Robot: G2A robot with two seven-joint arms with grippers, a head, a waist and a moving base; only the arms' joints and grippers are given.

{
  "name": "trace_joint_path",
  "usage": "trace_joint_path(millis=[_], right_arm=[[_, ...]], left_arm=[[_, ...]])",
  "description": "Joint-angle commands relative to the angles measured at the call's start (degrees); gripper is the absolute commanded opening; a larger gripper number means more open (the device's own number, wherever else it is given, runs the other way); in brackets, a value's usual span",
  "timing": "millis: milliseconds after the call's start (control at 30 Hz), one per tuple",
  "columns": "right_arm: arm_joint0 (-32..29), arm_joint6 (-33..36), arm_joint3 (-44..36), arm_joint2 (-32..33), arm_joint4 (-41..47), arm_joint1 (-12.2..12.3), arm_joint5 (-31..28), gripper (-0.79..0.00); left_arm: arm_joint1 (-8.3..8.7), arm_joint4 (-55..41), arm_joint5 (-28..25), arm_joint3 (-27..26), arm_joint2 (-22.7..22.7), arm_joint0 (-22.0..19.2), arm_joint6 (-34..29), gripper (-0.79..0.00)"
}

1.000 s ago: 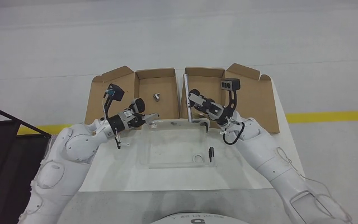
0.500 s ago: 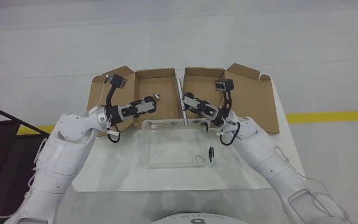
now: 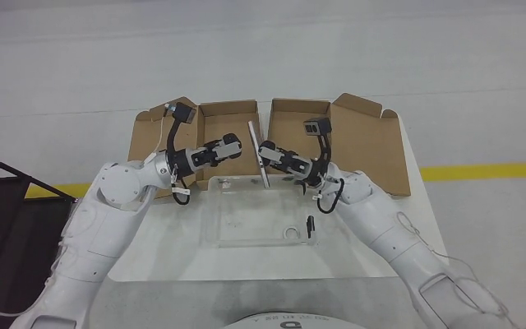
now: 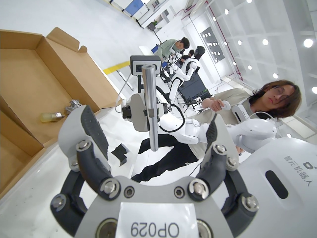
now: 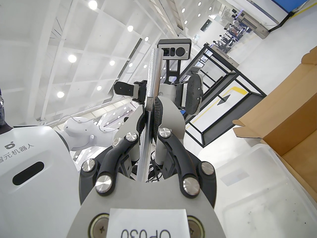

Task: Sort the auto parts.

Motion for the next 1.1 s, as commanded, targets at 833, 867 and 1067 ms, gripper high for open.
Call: trace_joint_path(millis=[833,867,1067], right_arm=[[4.4,3.7,4.3,-2.5,1.0,-2.1,3.5,-0.785],[4.5,3.8,4.4,-2.5,1.0,-2.2,3.5,-0.785],[4.9,3.8,4.6,-2.3,0.7,-2.4,3.9,-0.785]], left_arm=[[-1.11,-2.1,2.9,1.4,1.1,-3.6,-1.5,-0.379],[-1.14,-2.3,2.8,1.5,1.1,-3.7,-1.6,-0.394],[-1.27,-3.4,2.8,2.3,0.7,-4.2,-2.4,-0.434]])
